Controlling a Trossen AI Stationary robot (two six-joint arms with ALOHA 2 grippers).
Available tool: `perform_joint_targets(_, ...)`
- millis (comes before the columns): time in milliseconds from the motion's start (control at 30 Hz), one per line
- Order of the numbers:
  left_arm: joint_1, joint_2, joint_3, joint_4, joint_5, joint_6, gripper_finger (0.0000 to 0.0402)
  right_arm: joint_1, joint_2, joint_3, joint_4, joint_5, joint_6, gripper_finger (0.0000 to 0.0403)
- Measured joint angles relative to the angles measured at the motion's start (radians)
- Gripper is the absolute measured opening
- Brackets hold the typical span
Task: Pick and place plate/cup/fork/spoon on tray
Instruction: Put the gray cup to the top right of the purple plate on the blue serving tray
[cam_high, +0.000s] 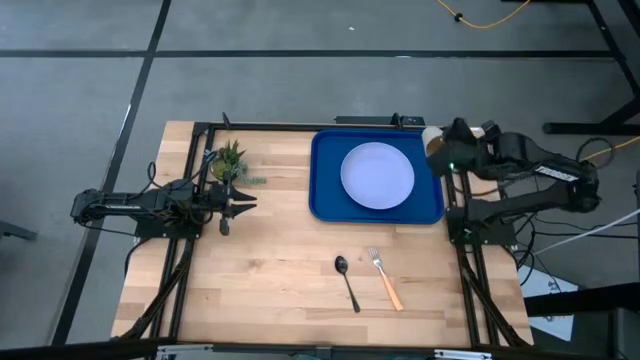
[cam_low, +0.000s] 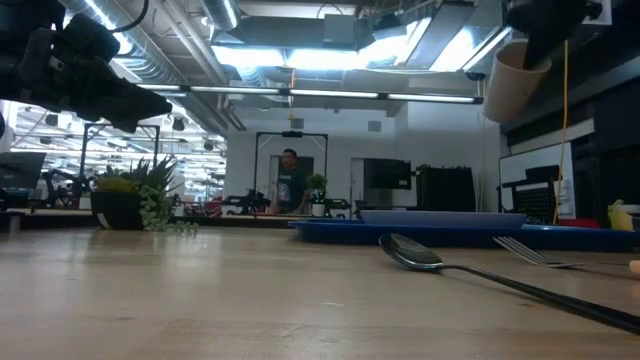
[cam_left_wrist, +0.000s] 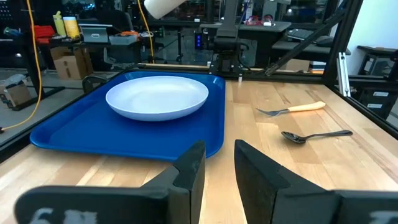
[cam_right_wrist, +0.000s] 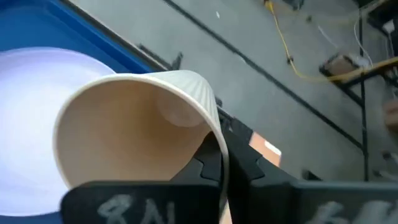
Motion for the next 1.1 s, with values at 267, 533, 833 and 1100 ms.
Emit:
perform_joint_targets(267,0.0,0.0,0.0,0.0,0.0,0.0,0.0079,-0.232,0.009,0.0,0.165,-0.16,-0.333,0.0002)
perform_joint_targets(533,0.0,0.0,0.0,0.0,0.0,0.0,0.0079,-0.389,0.009,0.0,0.234,-0.316,-0.507,0.0002)
perform_joint_targets(833,0.0,0.0,0.0,0.0,0.0,0.0,0.0079,-0.595,0.061,0.0,0.239,-0.399,-0.601,0.0002)
perform_joint_targets(1100,0.0,0.0,0.0,0.0,-0.002,0.0,0.0079,-0.724,0.176,-0.127,0.488,-0.572,-0.753,0.0002)
